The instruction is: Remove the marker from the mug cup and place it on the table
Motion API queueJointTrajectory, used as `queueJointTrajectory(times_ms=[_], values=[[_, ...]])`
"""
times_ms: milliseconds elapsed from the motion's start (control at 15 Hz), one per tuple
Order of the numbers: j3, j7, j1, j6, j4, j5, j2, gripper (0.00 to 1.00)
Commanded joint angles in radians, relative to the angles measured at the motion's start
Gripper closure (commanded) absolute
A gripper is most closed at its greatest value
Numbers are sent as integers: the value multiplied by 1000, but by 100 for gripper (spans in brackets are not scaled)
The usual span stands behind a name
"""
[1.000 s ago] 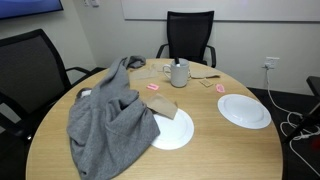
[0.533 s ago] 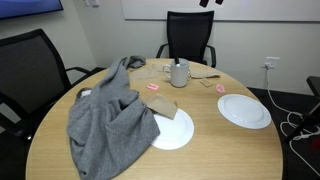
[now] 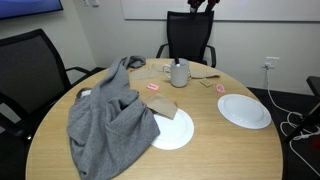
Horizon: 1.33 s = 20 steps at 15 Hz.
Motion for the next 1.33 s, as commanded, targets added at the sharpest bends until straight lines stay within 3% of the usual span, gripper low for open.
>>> queueJointTrajectory(times_ms=[0, 733, 1267], values=[[12, -54, -33, 22, 82, 36, 93, 0], [14, 5, -35, 159, 143, 19, 285, 0], [-9, 96, 10, 116, 263, 10, 393, 0]])
